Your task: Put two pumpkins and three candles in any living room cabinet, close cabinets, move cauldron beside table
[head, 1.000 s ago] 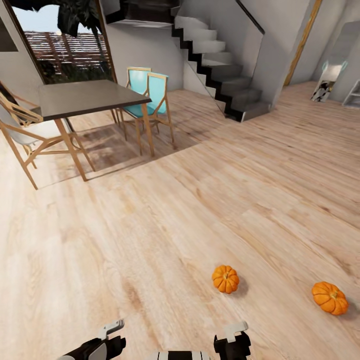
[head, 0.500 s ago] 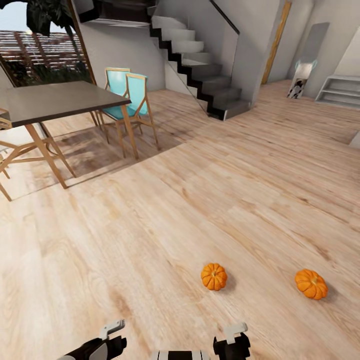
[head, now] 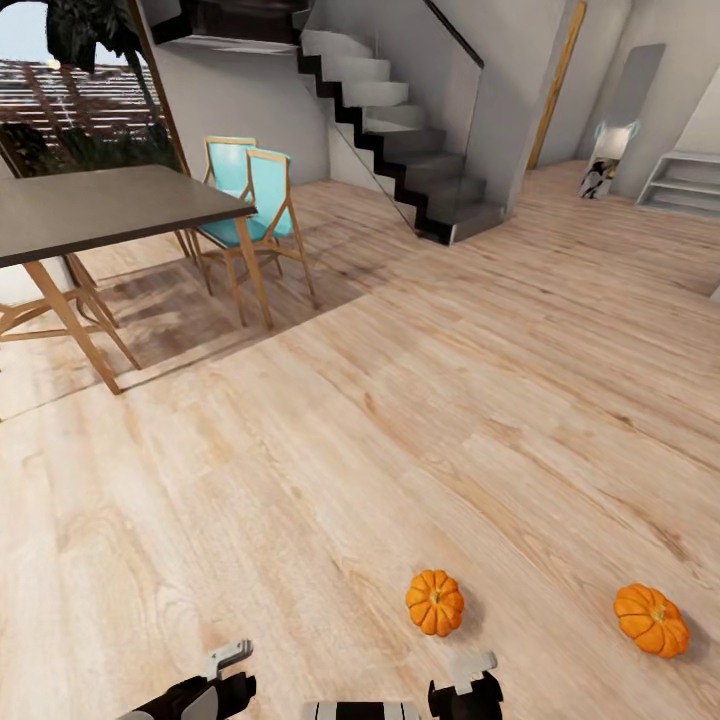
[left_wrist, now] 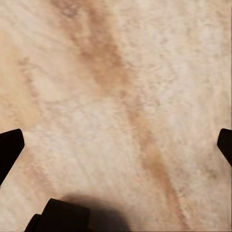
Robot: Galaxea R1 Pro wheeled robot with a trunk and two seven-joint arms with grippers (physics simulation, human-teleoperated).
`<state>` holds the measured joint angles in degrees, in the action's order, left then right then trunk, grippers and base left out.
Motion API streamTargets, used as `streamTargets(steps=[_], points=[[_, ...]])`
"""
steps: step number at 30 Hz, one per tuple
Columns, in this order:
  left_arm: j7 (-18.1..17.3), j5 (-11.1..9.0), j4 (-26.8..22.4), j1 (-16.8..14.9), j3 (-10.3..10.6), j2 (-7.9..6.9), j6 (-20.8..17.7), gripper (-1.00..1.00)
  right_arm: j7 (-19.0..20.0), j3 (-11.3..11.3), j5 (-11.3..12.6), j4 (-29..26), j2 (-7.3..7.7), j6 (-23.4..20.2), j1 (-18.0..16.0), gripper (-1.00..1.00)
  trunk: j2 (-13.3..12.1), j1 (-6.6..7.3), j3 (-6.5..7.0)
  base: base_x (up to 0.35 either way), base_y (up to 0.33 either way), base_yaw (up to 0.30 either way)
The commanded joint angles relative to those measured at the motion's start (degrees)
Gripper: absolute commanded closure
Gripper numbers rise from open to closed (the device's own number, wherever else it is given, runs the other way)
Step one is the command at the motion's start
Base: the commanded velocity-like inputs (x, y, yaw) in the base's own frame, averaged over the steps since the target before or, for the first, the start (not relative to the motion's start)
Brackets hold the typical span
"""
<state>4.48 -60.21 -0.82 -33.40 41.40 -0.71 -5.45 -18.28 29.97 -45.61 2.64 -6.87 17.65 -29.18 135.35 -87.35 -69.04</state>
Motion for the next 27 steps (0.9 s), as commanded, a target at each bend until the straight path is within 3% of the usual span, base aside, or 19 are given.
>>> streamTargets(steps=[1, 9, 27], points=[[0.0, 0.0, 0.0, 0.0, 0.0, 0.0, 0.0, -1.0, 0.0, 0.0, 0.0, 0.0, 0.0, 0.0, 0.0, -1.0, 0.0, 0.0, 0.0, 0.328, 0.0, 0.0], [0.0, -0.1, 0.0, 0.0, 0.0, -0.07, 0.0, -1.0, -0.1, 0.0, 0.0, -0.1, -0.25, 0.5, 0.0, -1.0, 0.0, 0.0, 0.0, 0.281, 0.0, 0.0], [0.0, -0.6, 0.1, 0.0, -0.1, -0.92, 0.1, -1.0, -0.1, 0.1, 0.1, -0.6, -0.21, 0.5, 0.0, -1.0, 0.0, 0.0, 0.0, 0.015, 0.0, 0.0]])
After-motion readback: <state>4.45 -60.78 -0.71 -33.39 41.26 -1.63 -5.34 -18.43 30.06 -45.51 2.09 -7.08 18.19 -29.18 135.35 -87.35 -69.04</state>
